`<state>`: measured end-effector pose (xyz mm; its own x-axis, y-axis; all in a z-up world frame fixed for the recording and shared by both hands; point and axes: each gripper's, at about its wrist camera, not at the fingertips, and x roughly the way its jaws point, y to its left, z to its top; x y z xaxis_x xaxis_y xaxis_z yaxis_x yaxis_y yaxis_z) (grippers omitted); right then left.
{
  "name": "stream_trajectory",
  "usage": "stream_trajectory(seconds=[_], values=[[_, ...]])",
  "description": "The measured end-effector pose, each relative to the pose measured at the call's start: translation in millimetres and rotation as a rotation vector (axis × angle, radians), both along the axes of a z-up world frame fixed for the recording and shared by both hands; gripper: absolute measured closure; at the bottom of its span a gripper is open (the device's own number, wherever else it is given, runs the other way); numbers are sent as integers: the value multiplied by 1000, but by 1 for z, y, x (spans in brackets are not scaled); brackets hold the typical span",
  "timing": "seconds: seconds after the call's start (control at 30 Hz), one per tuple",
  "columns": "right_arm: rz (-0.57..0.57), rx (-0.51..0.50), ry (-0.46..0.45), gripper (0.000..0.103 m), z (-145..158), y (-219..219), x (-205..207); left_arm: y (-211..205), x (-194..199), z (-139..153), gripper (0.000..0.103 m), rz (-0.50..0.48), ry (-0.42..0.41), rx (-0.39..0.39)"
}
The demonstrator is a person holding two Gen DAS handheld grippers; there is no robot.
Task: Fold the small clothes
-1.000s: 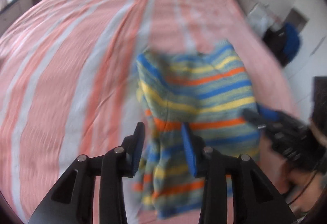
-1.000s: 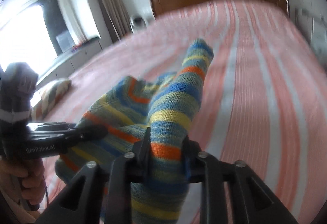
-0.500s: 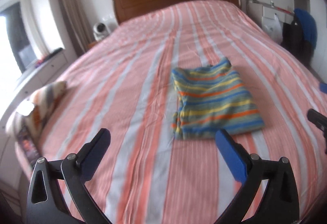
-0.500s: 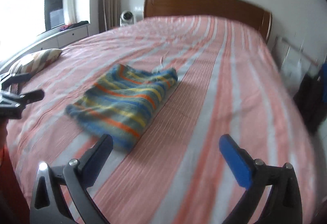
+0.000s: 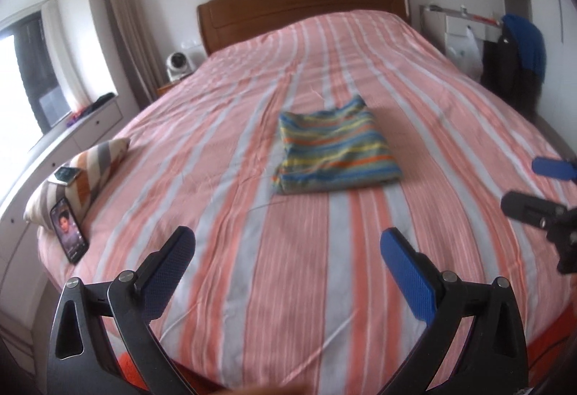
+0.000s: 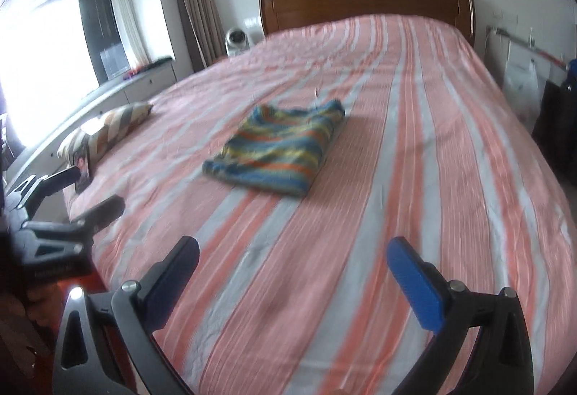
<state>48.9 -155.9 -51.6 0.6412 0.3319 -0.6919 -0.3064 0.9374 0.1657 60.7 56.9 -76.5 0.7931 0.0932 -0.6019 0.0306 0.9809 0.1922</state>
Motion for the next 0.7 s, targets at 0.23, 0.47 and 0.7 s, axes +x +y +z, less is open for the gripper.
stream_trajectory(seconds=[0.23, 0.47, 0.7], values=[[-66, -107, -34, 0, 28, 12, -13, 1, -5, 14, 0, -26, 68, -108], [-60, -145, -59, 0, 27, 16, -22, -1, -15, 19, 0, 1, 53, -105], [-49, -133, -37, 0, 28, 17, -30, -1, -20, 21, 0, 25, 67, -104]])
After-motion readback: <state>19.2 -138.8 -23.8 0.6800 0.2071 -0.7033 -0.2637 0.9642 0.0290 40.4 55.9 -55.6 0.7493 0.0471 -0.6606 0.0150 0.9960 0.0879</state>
